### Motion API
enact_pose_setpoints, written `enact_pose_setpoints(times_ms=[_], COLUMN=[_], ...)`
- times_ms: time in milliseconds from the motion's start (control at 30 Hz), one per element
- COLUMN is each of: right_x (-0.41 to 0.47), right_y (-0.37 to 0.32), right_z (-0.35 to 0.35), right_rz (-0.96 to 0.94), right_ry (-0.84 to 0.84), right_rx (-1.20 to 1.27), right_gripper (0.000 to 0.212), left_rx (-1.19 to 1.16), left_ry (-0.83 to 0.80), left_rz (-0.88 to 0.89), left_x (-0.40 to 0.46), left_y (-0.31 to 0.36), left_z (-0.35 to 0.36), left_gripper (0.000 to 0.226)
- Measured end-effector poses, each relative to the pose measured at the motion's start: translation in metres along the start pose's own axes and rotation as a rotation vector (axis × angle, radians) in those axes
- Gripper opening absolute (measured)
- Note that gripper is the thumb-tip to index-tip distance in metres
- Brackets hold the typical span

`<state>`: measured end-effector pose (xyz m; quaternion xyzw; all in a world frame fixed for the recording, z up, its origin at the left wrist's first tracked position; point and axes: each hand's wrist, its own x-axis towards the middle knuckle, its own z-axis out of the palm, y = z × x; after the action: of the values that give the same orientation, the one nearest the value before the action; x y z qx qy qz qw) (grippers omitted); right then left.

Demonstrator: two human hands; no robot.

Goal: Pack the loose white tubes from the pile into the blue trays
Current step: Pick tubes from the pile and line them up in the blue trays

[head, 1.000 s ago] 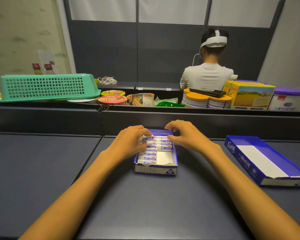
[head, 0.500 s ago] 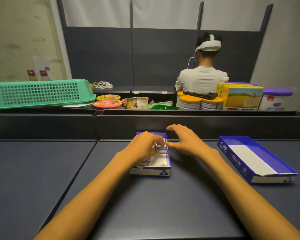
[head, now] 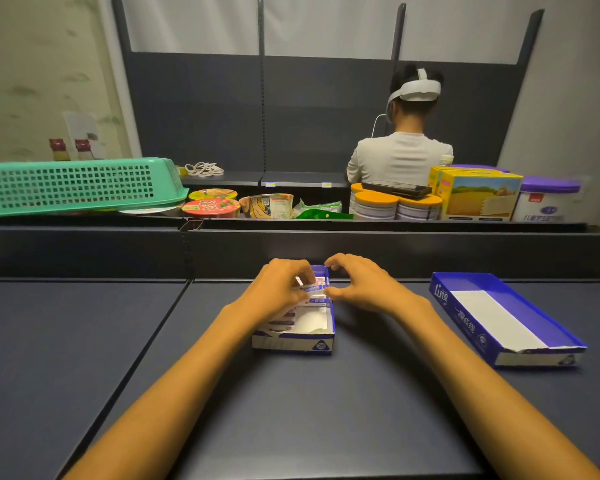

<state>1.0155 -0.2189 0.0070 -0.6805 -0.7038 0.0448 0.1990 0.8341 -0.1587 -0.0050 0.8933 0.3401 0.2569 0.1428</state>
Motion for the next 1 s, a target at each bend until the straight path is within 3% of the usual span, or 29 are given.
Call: enact_pose_setpoints(times_ms=[133, 267, 667, 1000], right_x=[0.001, 0.002, 0.005, 0.006], right_y=[-0.001, 0.001, 0.006, 0.008], right_z=[0.000, -0.001, 0.000, 0.002], right_rz=[0.012, 0.024, 0.039, 0.040], right_ry=[-0.014, -0.021, -0.036, -0.034], right_rx=[0.025, 0.026, 0.016, 0.034], right_gripper=[0.059, 0.061, 0.065, 0.067], left_rx=[-0.131, -0.142, 0.150, 0.207], left_ry=[0.031, -0.040, -0.104, -0.185], left_rz=[-0.039, -0.024, 0.057, 0.068], left_x=[0.000, -0.003, 0.001, 0.001], left_y=[0.001, 0.002, 0.003, -0.002], left_z=[-0.004, 0.000, 0.008, 0.007], left_gripper=[0.026, 0.028, 0.026, 0.032])
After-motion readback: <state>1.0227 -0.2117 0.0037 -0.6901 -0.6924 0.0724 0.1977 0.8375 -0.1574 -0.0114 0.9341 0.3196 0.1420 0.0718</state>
